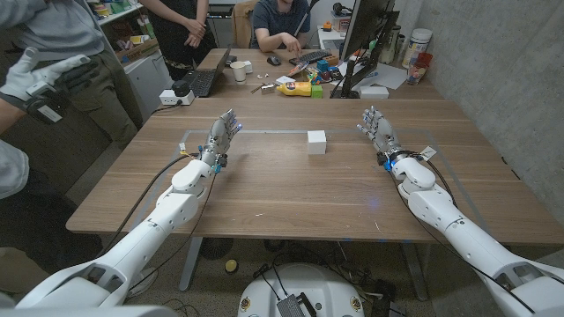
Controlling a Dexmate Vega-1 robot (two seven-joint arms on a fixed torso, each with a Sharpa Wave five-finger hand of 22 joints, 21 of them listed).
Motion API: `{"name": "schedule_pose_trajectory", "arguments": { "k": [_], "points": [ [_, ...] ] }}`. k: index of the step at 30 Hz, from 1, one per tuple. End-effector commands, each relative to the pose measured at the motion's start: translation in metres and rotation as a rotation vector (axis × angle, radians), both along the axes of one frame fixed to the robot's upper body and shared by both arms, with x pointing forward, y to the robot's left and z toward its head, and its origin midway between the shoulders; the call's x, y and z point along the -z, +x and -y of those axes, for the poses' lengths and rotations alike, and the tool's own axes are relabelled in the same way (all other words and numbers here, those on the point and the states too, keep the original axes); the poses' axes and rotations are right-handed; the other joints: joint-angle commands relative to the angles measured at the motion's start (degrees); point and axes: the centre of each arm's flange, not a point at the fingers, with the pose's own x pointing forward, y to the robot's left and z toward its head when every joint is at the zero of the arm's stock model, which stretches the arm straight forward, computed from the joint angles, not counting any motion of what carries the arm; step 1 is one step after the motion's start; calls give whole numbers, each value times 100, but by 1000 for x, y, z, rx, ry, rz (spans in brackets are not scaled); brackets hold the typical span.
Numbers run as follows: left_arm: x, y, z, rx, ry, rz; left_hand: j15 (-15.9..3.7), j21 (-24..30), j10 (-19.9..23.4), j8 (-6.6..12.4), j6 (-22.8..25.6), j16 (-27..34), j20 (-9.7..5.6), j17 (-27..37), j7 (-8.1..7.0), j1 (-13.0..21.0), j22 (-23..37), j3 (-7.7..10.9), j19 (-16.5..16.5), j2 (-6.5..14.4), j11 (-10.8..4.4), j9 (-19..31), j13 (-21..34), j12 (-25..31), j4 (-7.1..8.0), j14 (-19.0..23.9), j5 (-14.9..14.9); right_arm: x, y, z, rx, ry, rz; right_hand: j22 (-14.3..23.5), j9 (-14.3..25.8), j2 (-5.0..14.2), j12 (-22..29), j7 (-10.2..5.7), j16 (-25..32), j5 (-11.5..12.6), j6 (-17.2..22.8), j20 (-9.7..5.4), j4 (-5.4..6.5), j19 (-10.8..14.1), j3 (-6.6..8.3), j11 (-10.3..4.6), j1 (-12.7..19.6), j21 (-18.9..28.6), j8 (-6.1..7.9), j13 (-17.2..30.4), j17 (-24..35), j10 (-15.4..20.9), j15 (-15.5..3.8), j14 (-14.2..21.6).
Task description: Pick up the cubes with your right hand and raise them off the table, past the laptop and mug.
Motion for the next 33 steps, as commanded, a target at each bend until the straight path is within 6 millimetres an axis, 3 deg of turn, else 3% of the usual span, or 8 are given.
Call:
{"name": "schedule_pose_trajectory", "arguments": {
  "k": [1,5,11,16,18,21,22,33],
  "points": [
    [1,2,2,6,-6,1,-10,30,-44,38,-49,34,-5,6,-2,10,18,44,-29,457,-5,21,10,27,-2,-41,29,3,0,0,0,0,-11,24,10,100,38,71,25,37,-5,-19,-2,54,53,6,30,28,40,15,21,46,-7,-22],
    [1,1,2,6,-8,0,-6,26,-47,36,-53,34,-2,6,-5,9,18,45,-30,455,-5,21,10,26,-3,-40,28,2,-2,-1,-2,-4,-10,23,10,91,38,77,28,38,-4,27,-6,63,53,35,33,30,40,15,18,48,28,-6],
    [2,1,1,7,-9,0,-6,20,-39,40,-41,33,0,6,-5,7,18,47,-23,453,-3,22,10,29,-1,-41,28,0,-5,-1,0,-15,-7,25,15,27,33,-23,53,36,68,355,-38,198,41,44,45,72,66,17,8,35,180,114],
    [2,1,1,11,-8,-3,-2,16,-39,41,-40,34,2,6,-6,6,19,48,-20,452,0,22,10,29,-1,-39,28,-3,-7,-2,6,-31,2,27,18,-20,32,-34,51,33,84,401,-70,210,30,25,62,68,67,17,6,30,298,146],
    [3,2,1,13,-8,-4,0,14,-37,40,-41,33,2,6,-4,5,19,49,-21,451,-2,22,10,30,-1,-40,28,-6,-9,-3,11,-53,7,27,19,-115,29,-89,42,21,95,590,-123,184,-3,17,83,50,64,18,5,18,335,148],
    [3,2,1,16,-8,-5,-1,9,-36,41,-39,33,5,6,-8,3,19,49,-20,449,2,22,10,30,0,-41,28,-12,-10,-6,16,-76,21,28,20,-235,22,-185,31,3,95,1147,-283,188,-20,15,207,39,53,20,1,-25,351,148],
    [3,3,1,16,-8,-5,0,8,-37,40,-39,32,7,6,-5,3,19,49,-21,448,4,22,10,29,0,-43,27,-15,-10,-7,22,-87,26,28,20,-251,20,-212,31,0,85,1219,-308,203,-22,1,227,42,48,20,1,-36,340,148],
    [5,1,0,16,-10,-4,0,-2,-36,40,-38,32,6,7,-8,-1,19,49,-17,441,-2,22,10,29,1,-43,27,-37,-16,-15,56,-164,93,26,18,-402,9,-358,27,-22,43,1214,-473,158,-58,-71,346,12,34,20,3,-108,338,136]
  ]
}}
